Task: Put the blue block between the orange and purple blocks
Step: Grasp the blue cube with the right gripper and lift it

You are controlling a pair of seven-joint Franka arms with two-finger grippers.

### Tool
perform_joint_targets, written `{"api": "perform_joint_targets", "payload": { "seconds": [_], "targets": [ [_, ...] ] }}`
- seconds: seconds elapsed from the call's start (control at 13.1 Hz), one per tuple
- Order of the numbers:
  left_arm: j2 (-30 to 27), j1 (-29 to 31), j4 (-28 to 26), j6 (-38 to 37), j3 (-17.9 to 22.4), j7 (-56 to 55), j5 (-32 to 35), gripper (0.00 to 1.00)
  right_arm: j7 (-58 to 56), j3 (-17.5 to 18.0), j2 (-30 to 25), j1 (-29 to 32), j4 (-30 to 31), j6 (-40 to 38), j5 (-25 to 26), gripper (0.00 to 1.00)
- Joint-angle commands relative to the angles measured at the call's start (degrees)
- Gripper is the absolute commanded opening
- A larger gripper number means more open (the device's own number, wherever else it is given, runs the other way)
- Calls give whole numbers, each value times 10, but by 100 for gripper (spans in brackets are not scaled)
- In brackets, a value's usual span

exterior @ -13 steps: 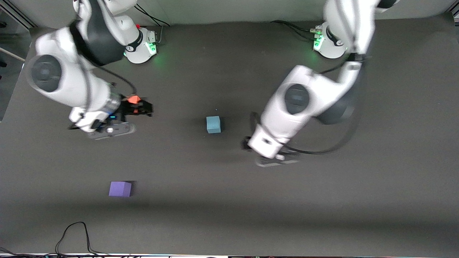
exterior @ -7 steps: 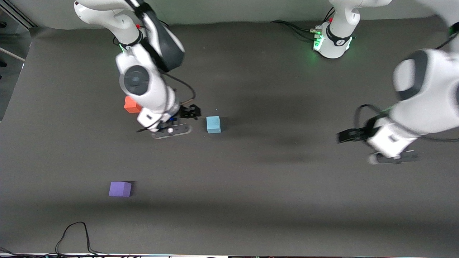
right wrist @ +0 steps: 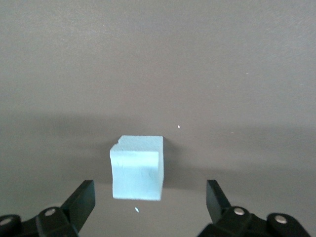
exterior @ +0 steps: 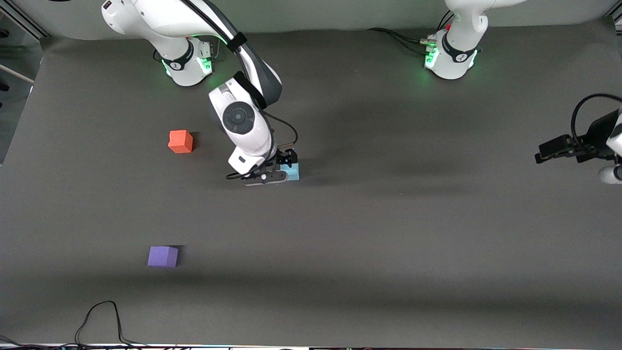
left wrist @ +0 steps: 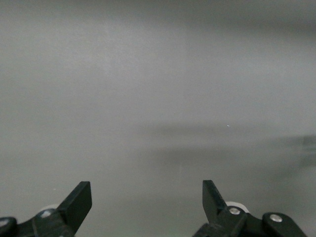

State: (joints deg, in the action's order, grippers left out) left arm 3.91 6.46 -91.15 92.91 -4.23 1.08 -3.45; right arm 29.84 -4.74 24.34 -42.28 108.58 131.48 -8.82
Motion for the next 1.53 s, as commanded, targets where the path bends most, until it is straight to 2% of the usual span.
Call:
{"api": "perform_joint_targets", "payload": {
  "seconds": [0.0,0.23,0.54,0.69,0.84,0.92,1.0,1.07,1.15,1.3,1.46],
  "targets": [
    [-38,-7,-24,-13,-2,2,21,100,22,-7,32,-27,-1,41,-12,100],
    [-58,-9,-26,-24,-4,2,27,100,23,-7,47,-38,14,79,-12,100],
    [-55,-29,-26,-18,0,1,27,100,38,-7,76,-47,29,131,-12,100],
    [-51,-96,-25,-12,65,-1,27,100,39,-7,84,-47,29,138,-13,100],
    [-51,-101,-26,-12,70,1,27,100,39,-7,88,-47,29,145,-13,97],
    [-51,-101,-26,-12,70,1,27,100,39,-7,90,-47,29,147,-12,82],
    [-48,-101,-25,-11,70,1,27,100,39,-7,91,-47,28,148,-13,56],
    [-46,-102,-25,-10,70,1,27,100,38,-6,91,-46,28,148,-13,36],
    [-46,-102,-25,-11,70,1,27,100,37,-7,91,-45,28,146,-13,24],
    [-46,-102,-25,-10,70,2,27,100,31,-11,79,-40,28,133,-13,20],
    [-44,-102,-25,-9,70,2,27,100,29,-15,47,-29,22,81,-13,20]
  ]
}}
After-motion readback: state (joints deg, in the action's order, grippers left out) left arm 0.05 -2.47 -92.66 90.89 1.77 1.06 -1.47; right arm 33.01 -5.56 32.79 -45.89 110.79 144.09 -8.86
